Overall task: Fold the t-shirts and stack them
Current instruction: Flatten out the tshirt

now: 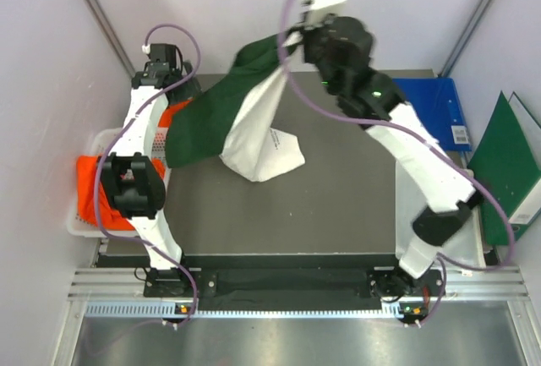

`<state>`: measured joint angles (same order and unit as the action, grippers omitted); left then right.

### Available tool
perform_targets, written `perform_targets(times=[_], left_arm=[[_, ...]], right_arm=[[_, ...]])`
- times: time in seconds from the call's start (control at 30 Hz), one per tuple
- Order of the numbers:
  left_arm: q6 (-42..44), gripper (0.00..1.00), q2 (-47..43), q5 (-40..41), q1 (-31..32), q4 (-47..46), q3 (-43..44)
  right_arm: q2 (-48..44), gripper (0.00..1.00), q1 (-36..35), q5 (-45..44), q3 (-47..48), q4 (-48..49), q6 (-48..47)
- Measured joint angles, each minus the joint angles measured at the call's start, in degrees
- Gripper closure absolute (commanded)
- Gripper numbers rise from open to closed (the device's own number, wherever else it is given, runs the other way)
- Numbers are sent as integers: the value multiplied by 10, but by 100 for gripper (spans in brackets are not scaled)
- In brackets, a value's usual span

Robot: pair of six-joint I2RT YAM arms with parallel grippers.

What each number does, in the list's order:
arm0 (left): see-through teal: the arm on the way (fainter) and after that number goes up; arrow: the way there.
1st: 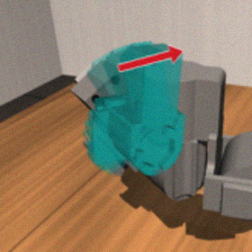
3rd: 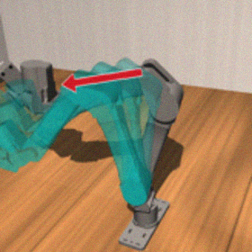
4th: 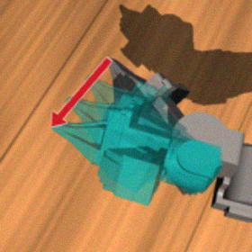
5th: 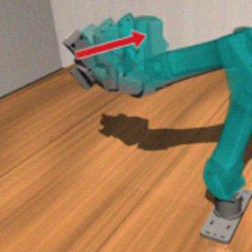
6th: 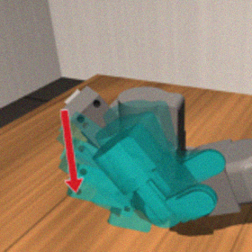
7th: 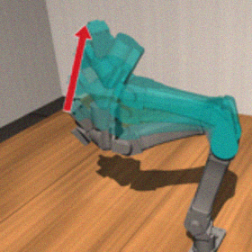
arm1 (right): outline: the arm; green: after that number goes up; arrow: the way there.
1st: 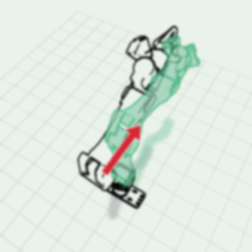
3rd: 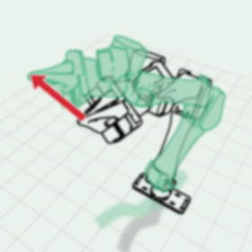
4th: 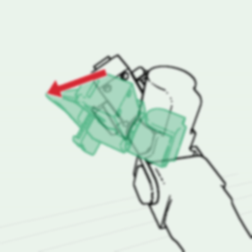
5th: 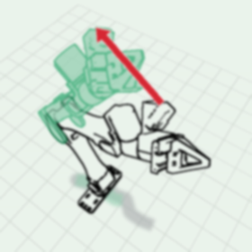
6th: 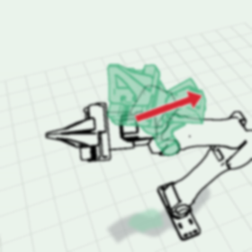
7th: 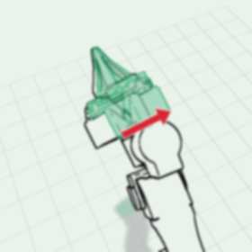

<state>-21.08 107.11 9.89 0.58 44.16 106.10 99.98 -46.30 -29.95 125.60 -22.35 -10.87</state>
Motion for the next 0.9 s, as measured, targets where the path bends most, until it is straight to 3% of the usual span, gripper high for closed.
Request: perform_targets(times=[0.07, 0.27, 0.4, 0.53, 0.57, 0.63, 0.67, 0.77, 0.9], left_arm=[[0, 1, 3, -7, 0, 0, 0], [0, 1, 19, -32, 3, -1, -4], [2, 1, 32, -48, 10, -2, -6], [10, 1, 44, -88, 30, -8, -7], [14, 1, 48, -104, 38, -10, -7], [23, 1, 63, -139, 63, -12, -2], [31, 1, 79, -159, 79, -12, 4], [51, 1, 142, -216, 135, -9, 45], [61, 1, 238, -302, 200, -9, 105]], right_arm=[[-63, 100, 54, -2, -77, 12, 43], [-273, 100, 314, -7, -421, 47, 170], [-304, 100, 409, -17, -576, 34, 212], [-283, 100, 451, -39, -645, -1, 227], [-278, 83, 460, -43, -650, -6, 230], [-274, 62, 473, -47, -650, -6, 233], [-273, 46, 477, -49, -649, -4, 234], [-257, 36, 480, -43, -627, -9, 240], [-225, 34, 480, 0, -590, -9, 247]])
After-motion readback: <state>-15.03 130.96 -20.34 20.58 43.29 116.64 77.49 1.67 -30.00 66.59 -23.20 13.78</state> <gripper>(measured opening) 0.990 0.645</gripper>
